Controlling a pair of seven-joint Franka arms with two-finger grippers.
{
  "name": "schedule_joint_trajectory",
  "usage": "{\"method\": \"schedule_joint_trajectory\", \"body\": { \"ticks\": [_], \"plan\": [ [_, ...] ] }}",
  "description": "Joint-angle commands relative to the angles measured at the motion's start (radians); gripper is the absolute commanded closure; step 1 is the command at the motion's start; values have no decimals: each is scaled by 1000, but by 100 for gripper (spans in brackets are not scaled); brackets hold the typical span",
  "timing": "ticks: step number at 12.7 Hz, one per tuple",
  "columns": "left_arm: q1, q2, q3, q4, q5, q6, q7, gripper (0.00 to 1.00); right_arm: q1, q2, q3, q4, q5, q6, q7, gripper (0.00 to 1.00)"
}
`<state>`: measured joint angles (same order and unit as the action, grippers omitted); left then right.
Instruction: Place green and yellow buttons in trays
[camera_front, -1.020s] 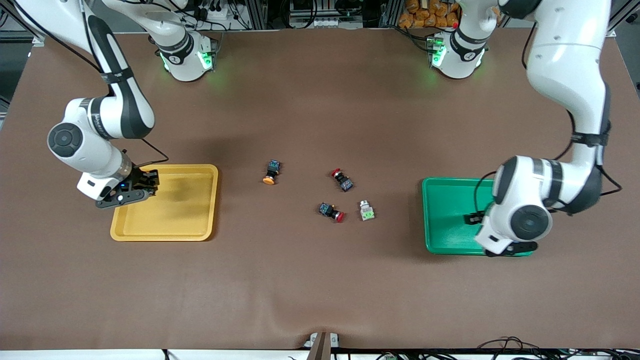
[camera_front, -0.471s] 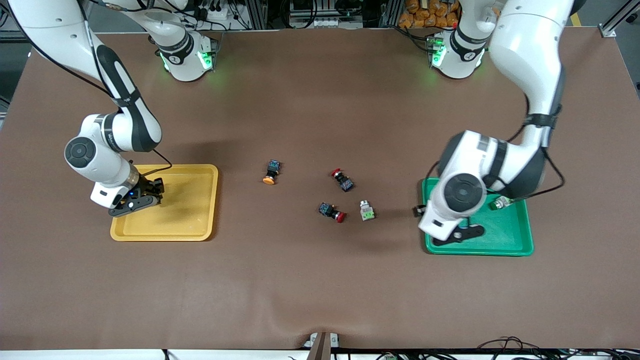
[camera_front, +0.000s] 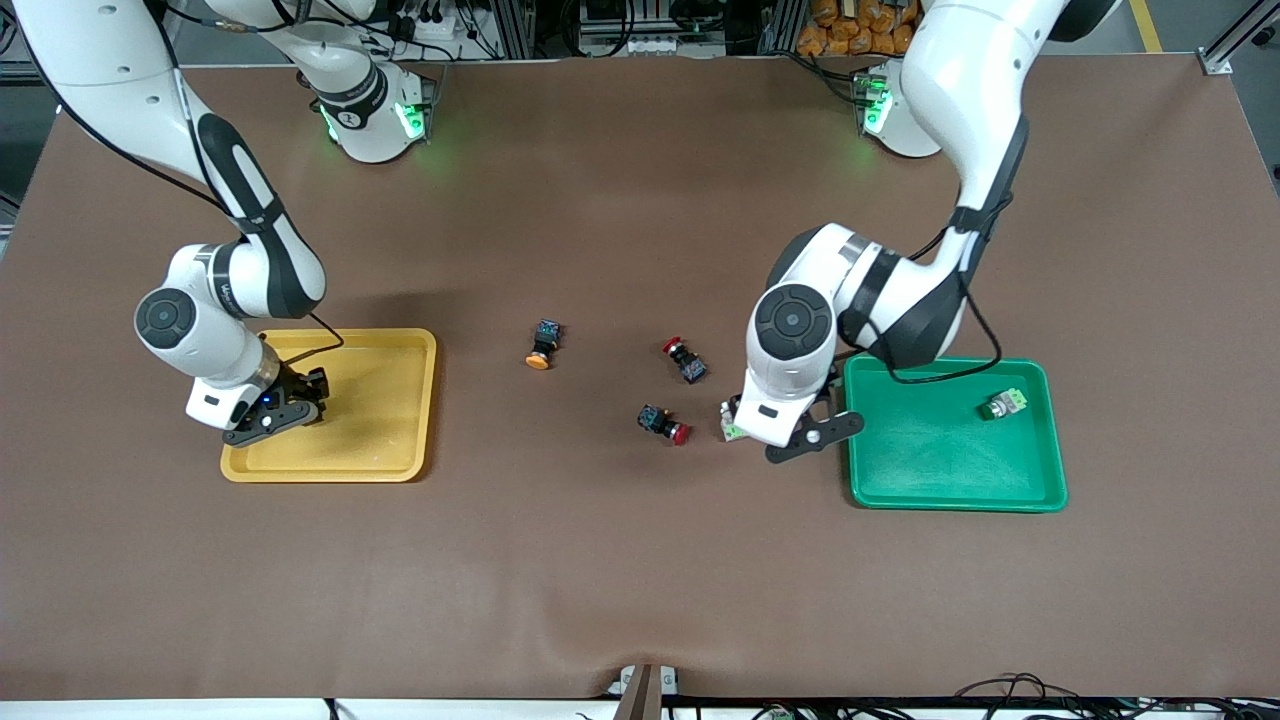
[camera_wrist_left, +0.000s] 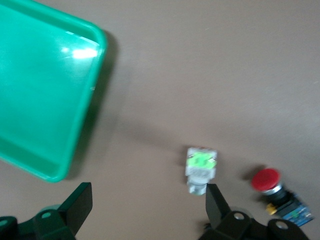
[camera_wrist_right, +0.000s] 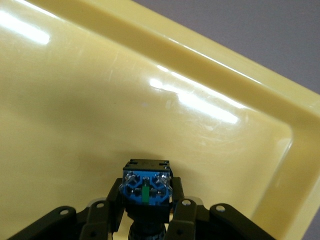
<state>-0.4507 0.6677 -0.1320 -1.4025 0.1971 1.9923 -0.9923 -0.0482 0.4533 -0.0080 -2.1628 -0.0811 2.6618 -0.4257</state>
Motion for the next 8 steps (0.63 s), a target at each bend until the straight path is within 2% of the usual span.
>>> {"method": "schedule_joint_trajectory", "body": {
  "ticks": [1, 2, 4, 5, 6, 8],
  "plan": [
    [-20, 77, 8, 4, -27, 164, -51, 0, -21, 19, 13, 14, -28, 30, -31, 58],
    [-22, 104, 8, -3, -19, 202, -71, 0, -25, 19, 13, 12, -26, 41, -53, 45],
    [-22, 124, 8, -36, -13, 267, -57, 0, -30, 19, 13, 12, -26, 46, -77, 44],
    [-19, 131, 8, -56, -12, 299, -49, 0, -30, 19, 13, 12, -25, 46, -77, 26],
    [-22, 141, 8, -59, -12, 306, -49, 0, -28, 18, 13, 11, -25, 44, -77, 14],
    [-25, 173, 8, -59, -12, 306, -28, 0, -28, 9, 13, 6, -23, 30, -74, 10]
  ]
}}
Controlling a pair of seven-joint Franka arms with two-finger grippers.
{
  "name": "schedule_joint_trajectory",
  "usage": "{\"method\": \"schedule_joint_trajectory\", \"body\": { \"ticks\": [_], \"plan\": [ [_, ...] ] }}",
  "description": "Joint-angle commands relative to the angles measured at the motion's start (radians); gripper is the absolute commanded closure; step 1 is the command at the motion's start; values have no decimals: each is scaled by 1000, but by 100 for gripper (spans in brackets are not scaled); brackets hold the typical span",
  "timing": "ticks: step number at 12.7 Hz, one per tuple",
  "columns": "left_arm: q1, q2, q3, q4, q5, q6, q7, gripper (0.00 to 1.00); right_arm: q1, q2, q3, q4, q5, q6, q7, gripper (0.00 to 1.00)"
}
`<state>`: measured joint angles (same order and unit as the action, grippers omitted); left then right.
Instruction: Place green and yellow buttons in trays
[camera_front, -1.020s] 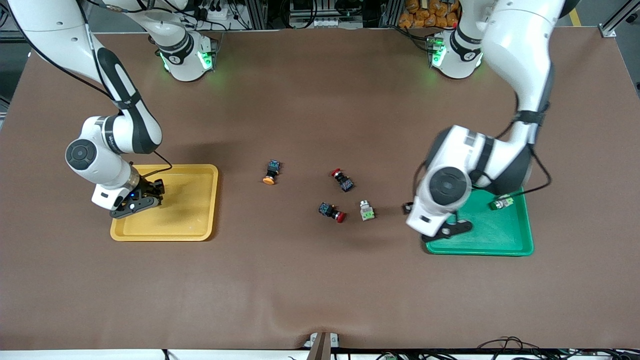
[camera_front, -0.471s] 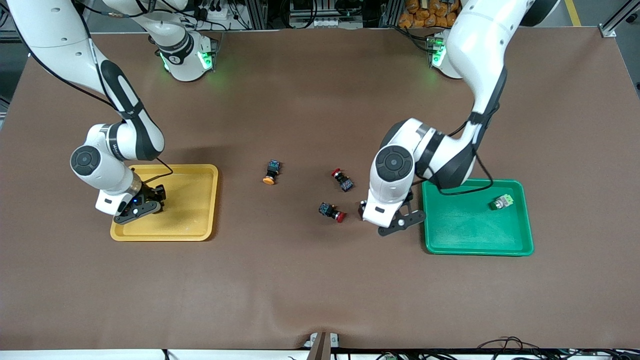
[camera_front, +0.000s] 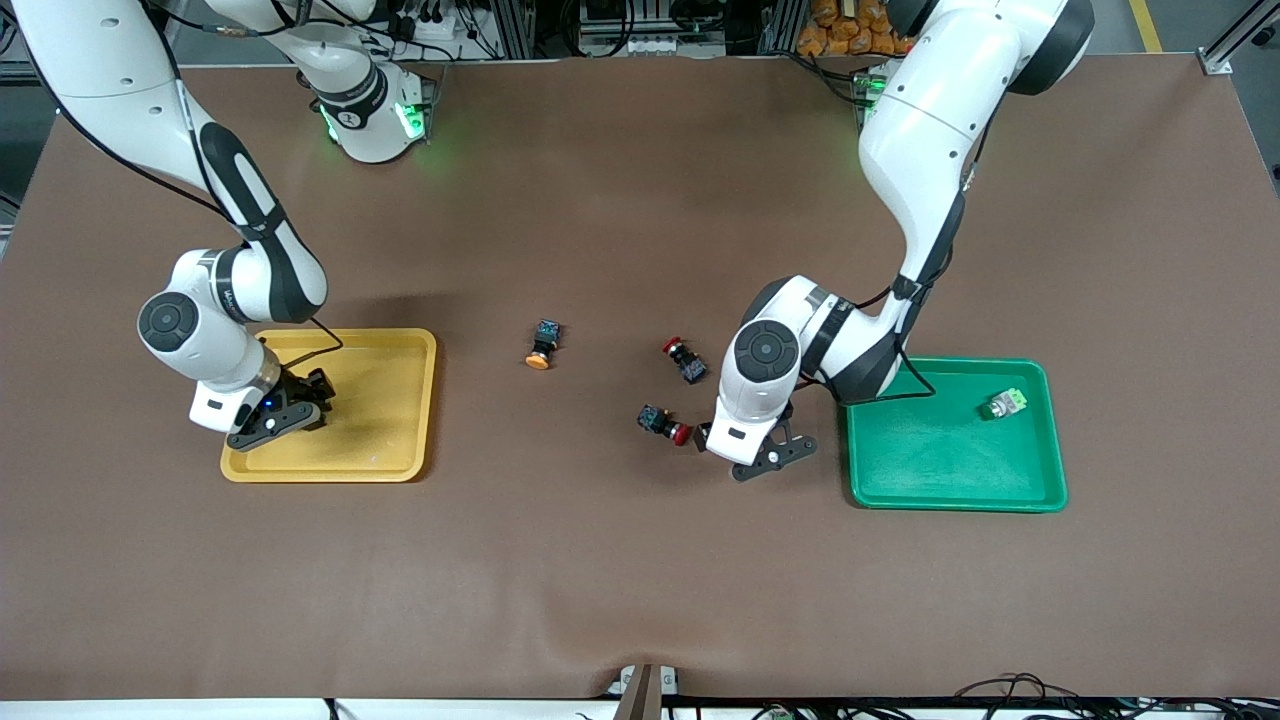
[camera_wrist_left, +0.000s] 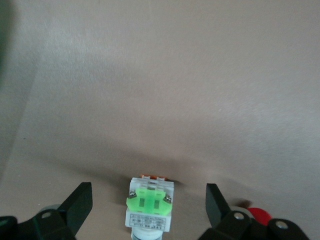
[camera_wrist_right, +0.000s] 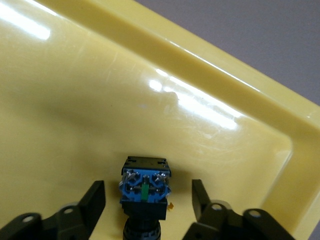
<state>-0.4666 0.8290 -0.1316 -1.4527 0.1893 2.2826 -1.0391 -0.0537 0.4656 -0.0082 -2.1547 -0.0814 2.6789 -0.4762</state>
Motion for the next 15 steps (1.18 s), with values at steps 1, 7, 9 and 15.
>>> {"method": "schedule_joint_trajectory", "body": {
  "ticks": [1, 7, 9, 15],
  "plan": [
    [-14, 21, 7, -9, -4, 15, 21, 0, -23, -24, 14, -4, -23, -22, -24, 8],
    [-15, 9, 7, -8, -16, 6, 8, 100, 24, -131, 17, 152, 61, -451, 5, 9],
    [-9, -23, 7, -3, -18, -21, 4, 100, 112, -148, 16, 211, 72, -551, 188, 9],
    [64, -305, 10, -2, -18, -306, 5, 100, 374, -140, 97, 194, 127, -522, 775, 9]
  ]
}}
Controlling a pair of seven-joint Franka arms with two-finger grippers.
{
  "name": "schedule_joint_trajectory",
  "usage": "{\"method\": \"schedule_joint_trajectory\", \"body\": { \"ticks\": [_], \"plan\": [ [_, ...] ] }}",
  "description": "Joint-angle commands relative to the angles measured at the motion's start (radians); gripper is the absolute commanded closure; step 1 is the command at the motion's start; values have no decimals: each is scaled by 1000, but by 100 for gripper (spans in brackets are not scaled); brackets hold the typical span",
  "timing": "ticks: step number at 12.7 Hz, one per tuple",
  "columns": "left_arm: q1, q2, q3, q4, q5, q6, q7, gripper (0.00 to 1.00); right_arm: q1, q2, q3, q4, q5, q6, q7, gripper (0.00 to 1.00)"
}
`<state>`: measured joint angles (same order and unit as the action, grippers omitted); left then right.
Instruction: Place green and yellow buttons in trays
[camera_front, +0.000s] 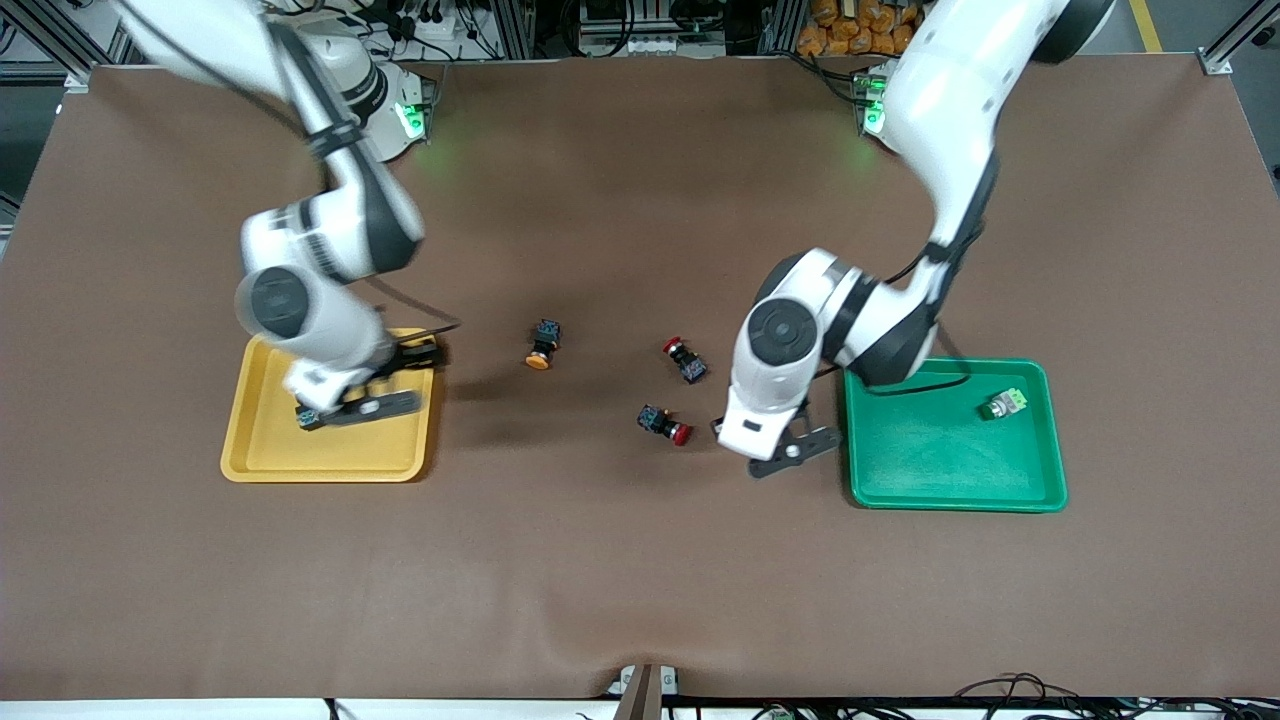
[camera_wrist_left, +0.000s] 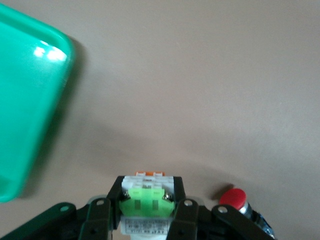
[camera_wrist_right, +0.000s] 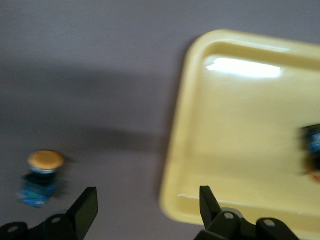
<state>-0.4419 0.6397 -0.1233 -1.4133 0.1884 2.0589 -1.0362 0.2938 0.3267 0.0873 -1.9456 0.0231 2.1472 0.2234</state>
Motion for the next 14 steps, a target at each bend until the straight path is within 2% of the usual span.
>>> {"method": "schedule_joint_trajectory", "body": {
  "ticks": [1, 5, 7, 11, 14],
  "plan": [
    [69, -161, 2, -41, -17, -136, 7, 100, 54, 0, 2, -25, 23, 22, 133, 9],
    [210, -232, 4, -44, -9, -317, 135, 100, 165, 17, 2, -114, 23, 189, 272, 9],
    [283, -223, 2, -44, -1, -322, 226, 100, 223, 20, 2, -137, 23, 223, 339, 9],
    [370, -80, 2, -44, -12, -313, 441, 100, 301, 48, 2, -139, 23, 263, 467, 9],
    [364, 47, 5, -47, 0, -194, 444, 100, 306, 78, 2, -159, 20, 335, 462, 9]
  ]
}}
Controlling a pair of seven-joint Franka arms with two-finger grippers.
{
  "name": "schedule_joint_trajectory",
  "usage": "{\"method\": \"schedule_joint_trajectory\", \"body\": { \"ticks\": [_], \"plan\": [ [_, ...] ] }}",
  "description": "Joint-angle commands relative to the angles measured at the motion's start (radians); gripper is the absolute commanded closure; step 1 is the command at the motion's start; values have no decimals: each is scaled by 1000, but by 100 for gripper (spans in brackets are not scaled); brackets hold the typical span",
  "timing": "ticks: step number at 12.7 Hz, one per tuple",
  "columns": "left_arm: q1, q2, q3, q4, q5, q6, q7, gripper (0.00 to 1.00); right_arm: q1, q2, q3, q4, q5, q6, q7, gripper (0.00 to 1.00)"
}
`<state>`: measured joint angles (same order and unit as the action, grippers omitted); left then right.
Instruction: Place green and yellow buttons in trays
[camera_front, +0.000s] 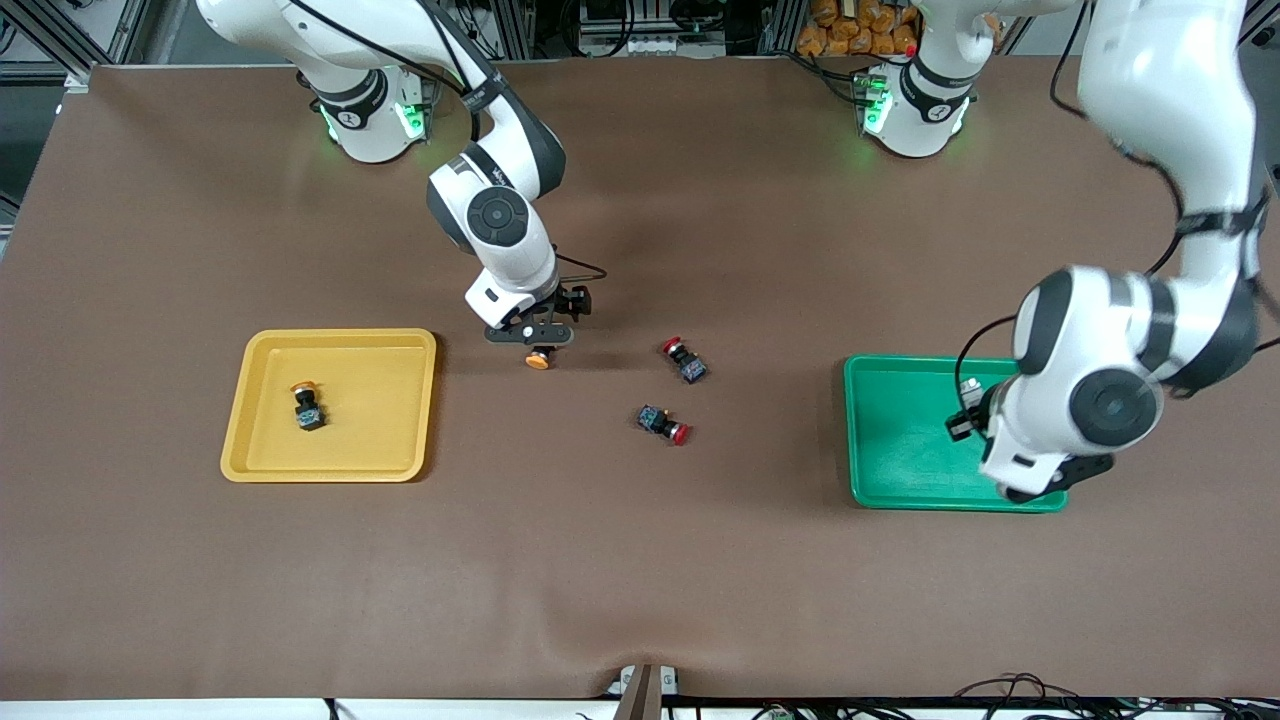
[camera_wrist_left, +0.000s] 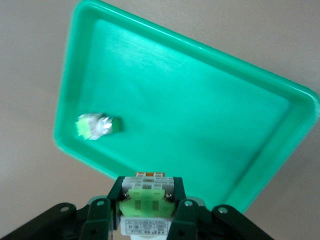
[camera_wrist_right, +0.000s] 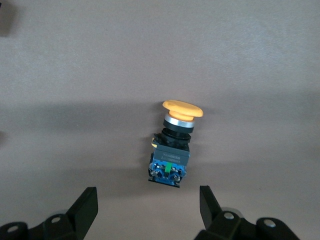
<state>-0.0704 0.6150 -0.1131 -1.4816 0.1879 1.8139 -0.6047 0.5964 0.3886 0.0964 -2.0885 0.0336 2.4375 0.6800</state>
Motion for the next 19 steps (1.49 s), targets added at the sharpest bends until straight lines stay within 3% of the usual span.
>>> {"method": "schedule_joint_trajectory", "body": {
  "ticks": [1, 2, 3, 4, 12, 13, 14, 15, 16, 19],
  "plan": [
    [-5, 104, -7, 23, 1, 111, 13, 100, 0, 25, -9, -15, 2, 49, 3, 9],
    [-8, 126, -7, 23, -1, 166, 13, 91, -3, 32, -9, -15, -3, 58, 1, 9],
    [-14, 126, -7, 21, -1, 185, 13, 24, -6, 39, -9, -15, -4, 72, -3, 9],
    [-16, 115, -7, 21, 1, 182, 17, 0, -9, 47, -9, -15, -12, 81, -5, 9],
    [4, -174, -28, 18, -18, 66, 60, 0, -12, 116, -14, -28, -57, 193, -4, 10],
    [6, -213, -37, 20, -18, 21, 94, 0, -10, 121, -15, -34, -63, 218, -5, 17],
    [6, -245, -37, 21, -18, -25, 132, 0, -10, 124, -15, -36, -70, 225, -4, 37],
    [6, -265, -39, 21, -18, -74, 169, 0, -10, 125, -15, -36, -70, 225, 0, 78],
    [6, -287, -40, 23, -31, -131, 209, 0, -10, 125, -15, -38, -70, 225, 9, 100],
    [23, -392, -37, 26, -96, -289, 328, 0, -13, 121, -14, -41, -69, 225, 9, 100]
  ]
}}
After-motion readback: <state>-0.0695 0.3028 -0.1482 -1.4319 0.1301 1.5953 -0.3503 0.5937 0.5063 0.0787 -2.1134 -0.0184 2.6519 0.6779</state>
